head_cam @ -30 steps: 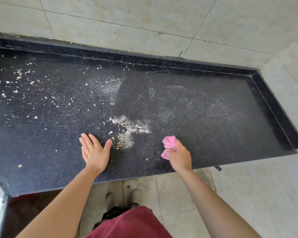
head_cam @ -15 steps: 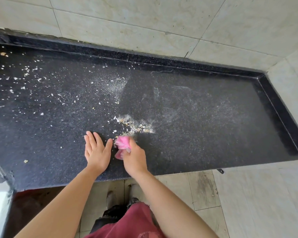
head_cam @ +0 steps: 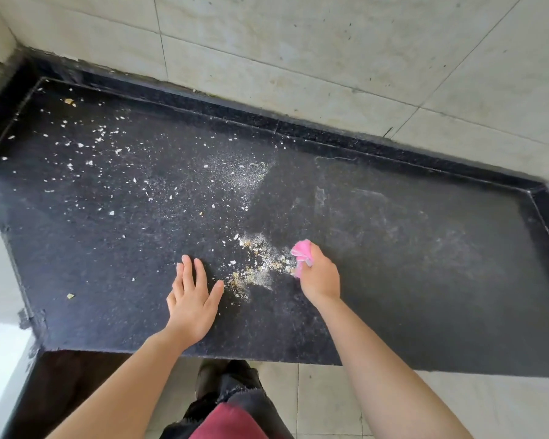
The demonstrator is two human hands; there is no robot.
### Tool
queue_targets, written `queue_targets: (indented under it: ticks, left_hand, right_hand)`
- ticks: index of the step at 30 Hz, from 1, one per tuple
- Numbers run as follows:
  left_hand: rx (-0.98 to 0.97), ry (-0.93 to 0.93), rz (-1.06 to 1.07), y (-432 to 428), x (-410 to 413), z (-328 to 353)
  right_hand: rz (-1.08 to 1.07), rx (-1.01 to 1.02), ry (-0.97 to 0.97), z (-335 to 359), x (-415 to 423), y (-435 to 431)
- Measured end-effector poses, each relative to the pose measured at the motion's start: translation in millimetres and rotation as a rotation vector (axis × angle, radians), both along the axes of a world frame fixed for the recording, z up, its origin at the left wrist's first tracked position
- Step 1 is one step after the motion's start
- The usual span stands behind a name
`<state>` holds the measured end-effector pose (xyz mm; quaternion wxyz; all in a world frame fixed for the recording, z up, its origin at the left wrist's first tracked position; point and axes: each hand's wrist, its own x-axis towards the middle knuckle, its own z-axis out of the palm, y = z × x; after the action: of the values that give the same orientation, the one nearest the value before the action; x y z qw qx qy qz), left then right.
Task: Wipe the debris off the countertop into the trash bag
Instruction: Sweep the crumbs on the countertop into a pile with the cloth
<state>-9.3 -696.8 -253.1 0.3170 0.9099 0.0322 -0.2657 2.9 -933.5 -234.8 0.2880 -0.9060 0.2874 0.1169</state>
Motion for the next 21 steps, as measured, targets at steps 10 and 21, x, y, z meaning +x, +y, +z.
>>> queue_targets:
  ticks: [10,21]
  left_hand:
    - [0.070,-0.231,0.059,21.3,9.6,10.6]
    - [0.305,-0.165,0.171,31.7,51.9,7.4]
  right_hand:
    - [0.218,0.227,-0.051,41.6,39.3,27.0]
    - [0.518,-0.011,0.059,7.1,77.6,29.0]
